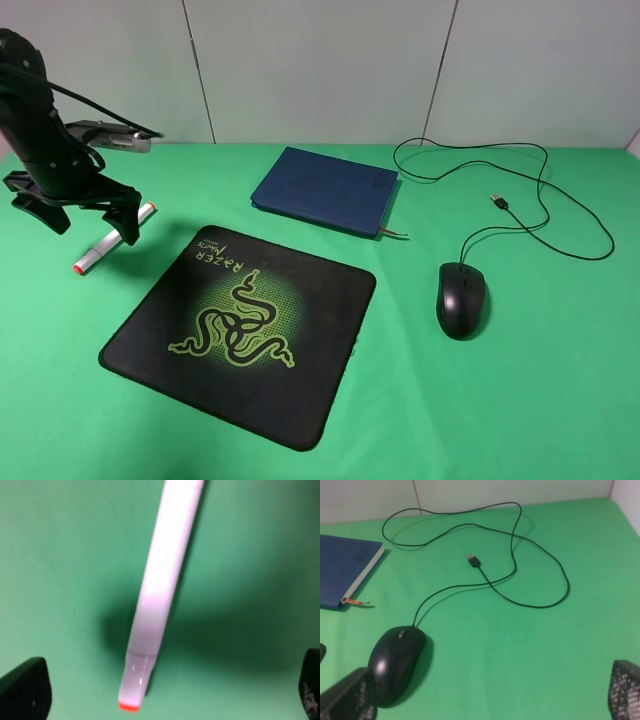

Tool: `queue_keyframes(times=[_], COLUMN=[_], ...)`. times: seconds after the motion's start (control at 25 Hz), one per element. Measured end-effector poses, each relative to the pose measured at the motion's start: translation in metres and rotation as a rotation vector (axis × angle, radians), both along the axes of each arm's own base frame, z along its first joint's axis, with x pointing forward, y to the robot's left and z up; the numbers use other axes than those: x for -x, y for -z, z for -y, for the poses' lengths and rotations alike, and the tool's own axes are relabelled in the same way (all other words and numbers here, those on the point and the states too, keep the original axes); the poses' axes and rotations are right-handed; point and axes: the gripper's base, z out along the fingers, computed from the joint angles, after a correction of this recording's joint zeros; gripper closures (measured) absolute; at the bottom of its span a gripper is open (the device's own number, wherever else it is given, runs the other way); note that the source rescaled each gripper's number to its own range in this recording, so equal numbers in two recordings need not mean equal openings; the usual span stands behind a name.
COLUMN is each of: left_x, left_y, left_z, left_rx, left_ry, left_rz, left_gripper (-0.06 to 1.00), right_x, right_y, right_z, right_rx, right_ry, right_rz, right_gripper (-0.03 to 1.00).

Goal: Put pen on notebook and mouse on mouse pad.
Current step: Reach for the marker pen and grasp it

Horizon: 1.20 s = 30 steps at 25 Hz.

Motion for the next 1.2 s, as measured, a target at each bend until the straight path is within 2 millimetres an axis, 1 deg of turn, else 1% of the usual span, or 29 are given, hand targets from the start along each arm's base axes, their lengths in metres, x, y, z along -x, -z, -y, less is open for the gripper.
queue_keyframes(times=[0.56,0.72,0.8,0.96,1.08,1.2], left_x=[-0.005,-0.006,-0.007,-0.007,-0.007,-0.007], left_y=[0.035,0.035,0.035,0.036,0.036,0.036], left_z=[0.000,0.000,0.000,0.000,0.000,0.000], left_rx=[-0.002,-0.001,-0.001,-0.002,-0.002,-0.002], left_ry=[0.015,0.017,0.018,0.019,0.019,0.019], left_rz=[-0.041,-0.033,-0.026,-0.024,-0.023,-0.023], left_gripper=[-0.04,-0.01,0.04,0.23,0.39,0.57], right_x=[0.000,0.000,0.000,0.000,0.000,0.000], right_y=[0.000,0.000,0.000,0.000,0.000,0.000], right_z=[0.000,0.000,0.000,0.000,0.000,0.000], right_rx=[0.000,0.000,0.000,0.000,0.000,0.000], right_ry=[0.000,0.000,0.000,0.000,0.000,0.000], right_rz=[0.000,0.000,0.000,0.000,0.000,0.000], right_gripper=[-0.03,-0.03,-0.03,-0.03,-0.03,-0.03])
